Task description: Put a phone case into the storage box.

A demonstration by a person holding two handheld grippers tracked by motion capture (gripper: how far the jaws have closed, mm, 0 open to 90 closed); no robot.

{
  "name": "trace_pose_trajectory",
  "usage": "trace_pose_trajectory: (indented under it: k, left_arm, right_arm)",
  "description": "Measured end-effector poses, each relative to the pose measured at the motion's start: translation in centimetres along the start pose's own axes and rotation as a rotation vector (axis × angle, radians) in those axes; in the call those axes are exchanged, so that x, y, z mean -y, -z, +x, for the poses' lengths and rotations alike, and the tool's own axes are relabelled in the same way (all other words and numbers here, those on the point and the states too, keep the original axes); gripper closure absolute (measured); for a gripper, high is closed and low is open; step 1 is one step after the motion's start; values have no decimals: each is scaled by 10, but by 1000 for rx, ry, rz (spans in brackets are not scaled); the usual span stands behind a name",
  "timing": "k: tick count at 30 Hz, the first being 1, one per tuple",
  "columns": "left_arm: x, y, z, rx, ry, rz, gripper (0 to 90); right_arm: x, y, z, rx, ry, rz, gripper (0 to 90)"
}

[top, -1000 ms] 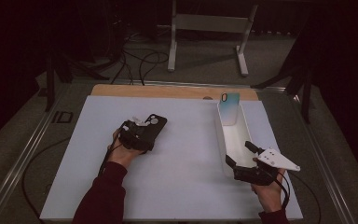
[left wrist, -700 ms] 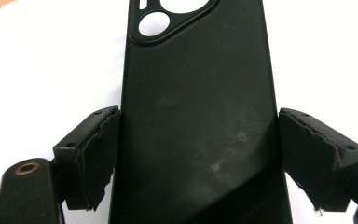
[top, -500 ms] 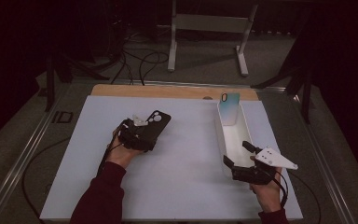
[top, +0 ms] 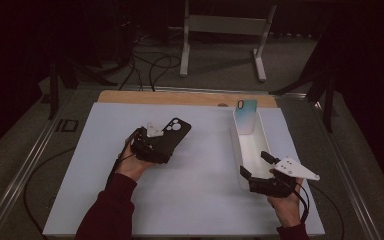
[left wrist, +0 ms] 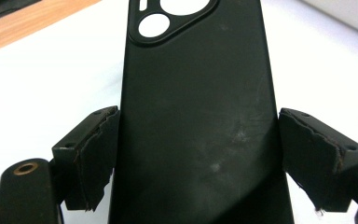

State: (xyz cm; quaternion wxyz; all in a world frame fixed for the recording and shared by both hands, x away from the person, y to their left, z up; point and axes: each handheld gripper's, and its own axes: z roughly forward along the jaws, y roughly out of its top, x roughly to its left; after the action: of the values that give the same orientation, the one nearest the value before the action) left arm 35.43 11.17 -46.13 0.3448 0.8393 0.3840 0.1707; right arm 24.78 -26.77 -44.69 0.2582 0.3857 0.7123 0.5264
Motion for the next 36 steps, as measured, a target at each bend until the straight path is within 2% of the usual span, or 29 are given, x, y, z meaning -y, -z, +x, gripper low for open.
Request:
trace_pose_trajectory:
  k: [8, 13, 18, 26, 36]
  left_arm:
    - [-7, 7, -11, 36, -58, -33, 160]
    - [-11, 11, -17, 66, -93, -57, 160]
    - [-14, 12, -21, 78, -122, -60, 159]
    - [-17, 16, -29, 119, -164, -85, 159]
    - [-23, 21, -39, 137, -210, -102, 159]
  right_arm:
    - [-3, -1, 0, -3, 0, 13, 84]
    - [-6, -3, 2, -6, 17, 15, 79]
    - [-11, -6, 4, -17, 18, 15, 77]
    - [-18, -15, 6, -42, -7, 17, 77]
    - [-25, -24, 9, -71, -14, 32, 77]
